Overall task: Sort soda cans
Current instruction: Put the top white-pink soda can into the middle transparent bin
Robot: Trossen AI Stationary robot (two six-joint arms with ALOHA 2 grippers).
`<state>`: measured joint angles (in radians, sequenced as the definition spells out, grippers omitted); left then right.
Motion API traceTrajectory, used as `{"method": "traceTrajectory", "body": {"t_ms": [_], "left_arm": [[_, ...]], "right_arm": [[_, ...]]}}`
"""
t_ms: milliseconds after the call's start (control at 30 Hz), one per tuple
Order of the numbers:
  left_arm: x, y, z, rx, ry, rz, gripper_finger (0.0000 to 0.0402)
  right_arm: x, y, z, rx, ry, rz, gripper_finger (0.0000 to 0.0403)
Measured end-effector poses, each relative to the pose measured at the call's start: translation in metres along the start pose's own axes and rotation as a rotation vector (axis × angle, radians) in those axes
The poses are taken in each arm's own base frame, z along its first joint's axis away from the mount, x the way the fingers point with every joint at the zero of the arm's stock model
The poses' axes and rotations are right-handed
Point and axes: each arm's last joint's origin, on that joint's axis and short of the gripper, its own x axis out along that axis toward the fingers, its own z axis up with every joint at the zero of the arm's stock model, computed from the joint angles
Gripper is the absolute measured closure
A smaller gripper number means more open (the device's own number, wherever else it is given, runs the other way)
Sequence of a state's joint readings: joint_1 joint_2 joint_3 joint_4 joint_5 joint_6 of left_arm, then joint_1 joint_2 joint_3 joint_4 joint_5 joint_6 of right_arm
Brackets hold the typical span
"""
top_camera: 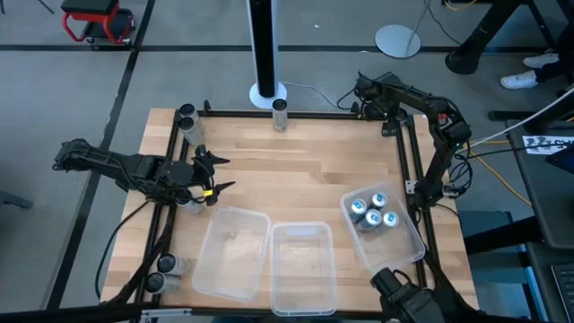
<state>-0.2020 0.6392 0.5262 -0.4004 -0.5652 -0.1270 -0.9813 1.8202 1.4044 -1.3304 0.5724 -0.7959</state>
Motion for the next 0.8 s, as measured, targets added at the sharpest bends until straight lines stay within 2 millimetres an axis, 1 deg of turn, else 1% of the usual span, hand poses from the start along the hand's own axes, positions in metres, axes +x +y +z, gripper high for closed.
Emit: {"method": "traceTrajectory", "body": {"t_ms": [167, 300, 367, 533, 667, 800], "left_arm": [[0.0, 0.0, 0.0, 0.003, 0.0, 0.0, 0.0068], [0.0, 0.0, 0.0, 0.004, 0.0, 0.0, 0.0068], [0.0, 0.0, 0.0, 0.008, -0.001, 0.0, 0.0068], [0.0, 0.0, 0.0, 0.011, 0.0, 0.0, 0.0068], [0.0, 0.0, 0.0, 0.015, 0.0, 0.0, 0.0068], [0.0, 0.0, 0.0, 0.015, -0.001, 0.0, 0.0068]], "right_arm": [[-0.004, 0.005, 0.002, -0.05, 0.01, 0.007, 0.0153], [-0.018, 0.009, 0.005, -0.089, -0.012, 0.021, 0.0153], [-0.029, 0.013, 0.005, -0.114, -0.02, 0.027, 0.0153], [-0.067, 0.022, 0.005, -0.148, -0.078, -0.062, 0.0153], [-0.106, 0.037, 0.003, -0.194, -0.146, -0.141, 0.0153], [-0.147, 0.057, -0.001, -0.239, -0.253, -0.244, 0.0153]]}}
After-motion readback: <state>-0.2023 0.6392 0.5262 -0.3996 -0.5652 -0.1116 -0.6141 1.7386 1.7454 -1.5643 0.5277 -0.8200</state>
